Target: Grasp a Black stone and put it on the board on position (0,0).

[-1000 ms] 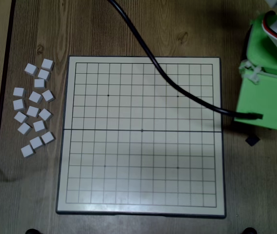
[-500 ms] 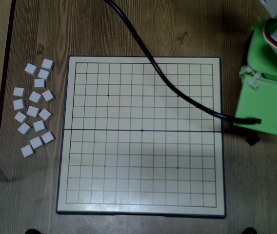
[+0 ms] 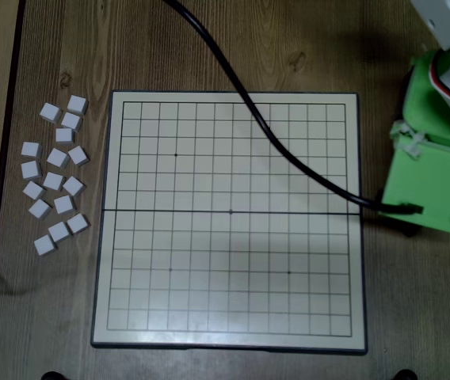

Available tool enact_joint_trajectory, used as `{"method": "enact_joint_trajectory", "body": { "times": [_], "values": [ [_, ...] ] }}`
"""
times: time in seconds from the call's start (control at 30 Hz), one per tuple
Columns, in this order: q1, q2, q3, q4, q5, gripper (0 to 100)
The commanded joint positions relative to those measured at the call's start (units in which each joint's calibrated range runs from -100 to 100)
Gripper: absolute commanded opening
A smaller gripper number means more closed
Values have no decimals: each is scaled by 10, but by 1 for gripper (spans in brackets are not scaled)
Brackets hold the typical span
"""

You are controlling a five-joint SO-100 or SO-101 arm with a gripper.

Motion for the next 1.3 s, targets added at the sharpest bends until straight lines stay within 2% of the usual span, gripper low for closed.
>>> {"method": "enact_joint_trajectory", "body": {
  "times": [0.0, 0.33, 1.27],
  "values": [
    [11, -10, -60, -2, -6, 9],
    [17, 18, -76, -16, -23, 13],
    [22, 45, -52, -50, -55, 14]
  ]
}}
